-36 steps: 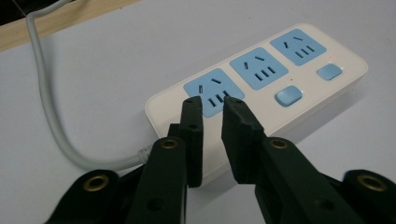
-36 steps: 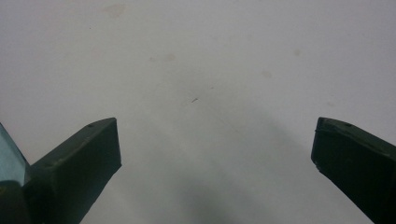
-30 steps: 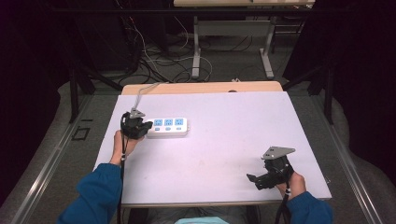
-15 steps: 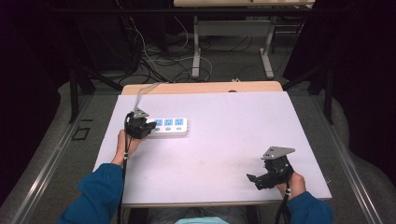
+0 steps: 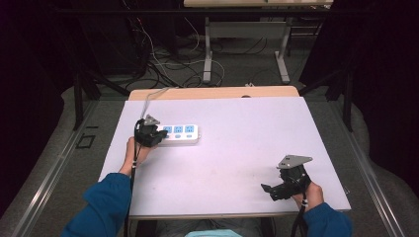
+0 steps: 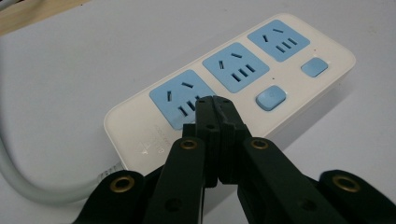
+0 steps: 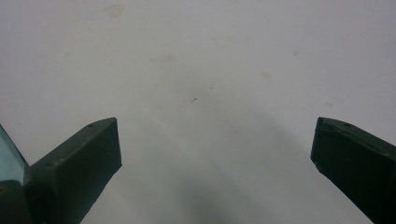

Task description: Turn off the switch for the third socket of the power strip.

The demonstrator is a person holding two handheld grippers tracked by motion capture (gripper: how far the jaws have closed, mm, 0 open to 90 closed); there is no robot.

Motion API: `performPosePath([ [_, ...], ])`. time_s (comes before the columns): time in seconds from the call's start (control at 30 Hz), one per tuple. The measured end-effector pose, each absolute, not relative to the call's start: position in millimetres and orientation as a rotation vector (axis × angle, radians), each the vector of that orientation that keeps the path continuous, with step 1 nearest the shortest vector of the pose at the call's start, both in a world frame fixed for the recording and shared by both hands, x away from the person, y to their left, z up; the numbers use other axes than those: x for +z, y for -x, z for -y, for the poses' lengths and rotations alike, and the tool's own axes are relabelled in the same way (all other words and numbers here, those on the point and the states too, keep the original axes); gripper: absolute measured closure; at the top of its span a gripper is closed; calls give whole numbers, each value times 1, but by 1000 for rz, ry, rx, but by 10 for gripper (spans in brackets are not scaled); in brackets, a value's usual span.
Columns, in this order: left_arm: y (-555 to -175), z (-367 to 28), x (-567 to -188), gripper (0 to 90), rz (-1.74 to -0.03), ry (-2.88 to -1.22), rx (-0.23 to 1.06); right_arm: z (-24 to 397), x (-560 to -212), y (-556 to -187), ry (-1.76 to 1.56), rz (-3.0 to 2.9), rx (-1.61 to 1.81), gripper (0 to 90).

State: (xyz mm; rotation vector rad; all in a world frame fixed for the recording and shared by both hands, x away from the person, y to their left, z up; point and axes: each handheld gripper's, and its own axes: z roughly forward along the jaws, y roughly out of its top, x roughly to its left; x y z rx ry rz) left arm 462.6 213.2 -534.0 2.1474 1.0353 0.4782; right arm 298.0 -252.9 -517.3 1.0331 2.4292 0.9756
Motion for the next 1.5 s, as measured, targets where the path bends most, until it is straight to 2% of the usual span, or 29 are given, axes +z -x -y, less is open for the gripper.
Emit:
performPosePath([
  [1.5,-463,-216,-538,900,-1053,-2111,451,252,-518,-298,-1029,-2429,971,15],
])
